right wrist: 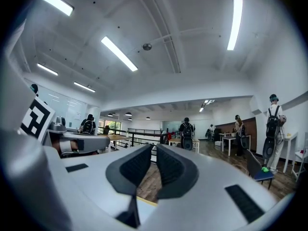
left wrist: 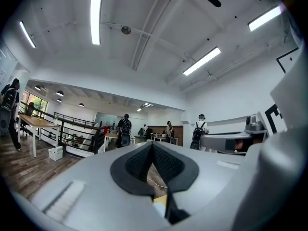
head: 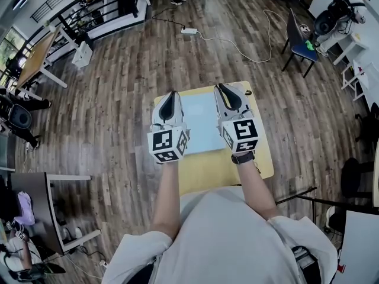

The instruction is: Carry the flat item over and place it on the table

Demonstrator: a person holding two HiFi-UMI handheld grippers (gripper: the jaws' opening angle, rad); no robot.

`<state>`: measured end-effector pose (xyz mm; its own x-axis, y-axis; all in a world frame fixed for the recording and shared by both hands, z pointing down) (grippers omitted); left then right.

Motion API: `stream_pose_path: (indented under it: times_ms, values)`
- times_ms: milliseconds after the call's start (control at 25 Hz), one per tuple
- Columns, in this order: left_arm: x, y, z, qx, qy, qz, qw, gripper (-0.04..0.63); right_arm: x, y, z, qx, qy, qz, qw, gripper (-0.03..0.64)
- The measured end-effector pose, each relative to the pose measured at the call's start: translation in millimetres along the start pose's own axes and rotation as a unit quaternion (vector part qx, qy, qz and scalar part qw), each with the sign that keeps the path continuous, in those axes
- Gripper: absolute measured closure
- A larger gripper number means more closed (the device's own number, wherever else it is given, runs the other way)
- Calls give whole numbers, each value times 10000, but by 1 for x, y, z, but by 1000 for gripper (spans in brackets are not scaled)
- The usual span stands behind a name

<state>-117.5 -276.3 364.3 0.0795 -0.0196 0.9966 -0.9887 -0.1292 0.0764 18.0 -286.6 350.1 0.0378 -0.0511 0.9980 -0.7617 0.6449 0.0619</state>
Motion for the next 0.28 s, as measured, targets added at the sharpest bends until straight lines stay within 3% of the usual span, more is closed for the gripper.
stream_pose_path:
  times_ms: [280]
  values:
    - [25, 17, -1, -299, 190, -7, 9994, 586, 15, 17, 9, -179, 204, -115, 9996, 575]
Point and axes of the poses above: the fingertips, and each gripper's own axes: z forward along the fingers, y to its left, x out of its underside, the point moved 1 cm from there along -z, backward along the fingers, and after that the axes turned 8 degrees about -x, right-handed, at the moved point
